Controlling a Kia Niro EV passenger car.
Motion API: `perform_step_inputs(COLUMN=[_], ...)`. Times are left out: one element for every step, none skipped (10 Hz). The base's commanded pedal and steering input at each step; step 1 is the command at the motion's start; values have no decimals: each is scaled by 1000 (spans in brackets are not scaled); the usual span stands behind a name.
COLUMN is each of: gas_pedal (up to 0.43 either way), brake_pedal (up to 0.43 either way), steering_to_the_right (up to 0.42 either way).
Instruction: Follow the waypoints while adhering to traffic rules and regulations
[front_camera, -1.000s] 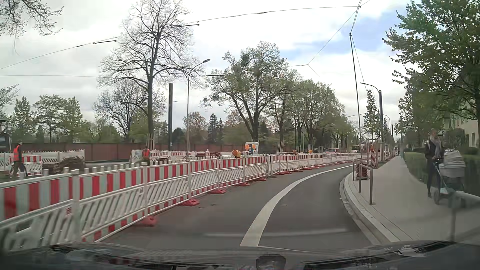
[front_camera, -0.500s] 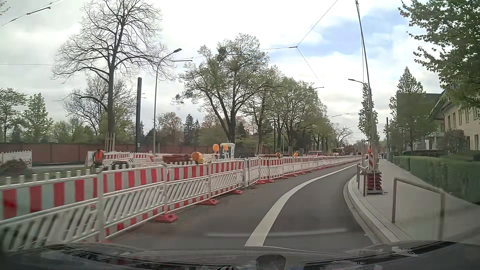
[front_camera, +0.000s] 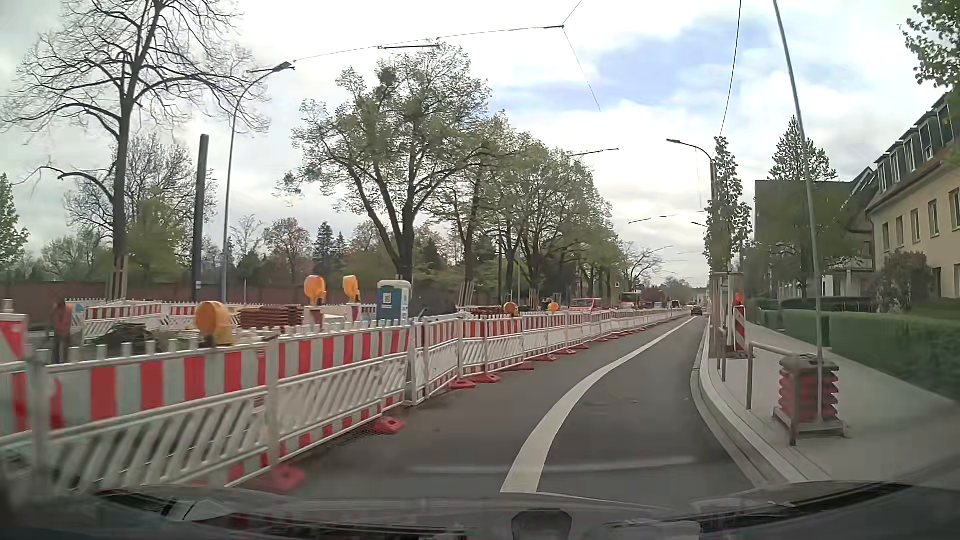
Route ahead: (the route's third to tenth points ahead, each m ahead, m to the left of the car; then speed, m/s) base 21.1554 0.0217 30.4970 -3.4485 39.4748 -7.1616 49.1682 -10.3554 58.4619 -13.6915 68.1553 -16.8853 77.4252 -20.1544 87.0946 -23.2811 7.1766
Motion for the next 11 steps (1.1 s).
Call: perform_step_inputs(gas_pedal=[67, 67, 67, 67, 67, 67, 67, 67, 67, 67, 67], brake_pedal=[0, 0, 0, 0, 0, 0, 0, 0, 0, 0, 0], steering_to_the_right=[108, 109, 111, 112, 113, 113, 113, 113, 112, 111, 109])
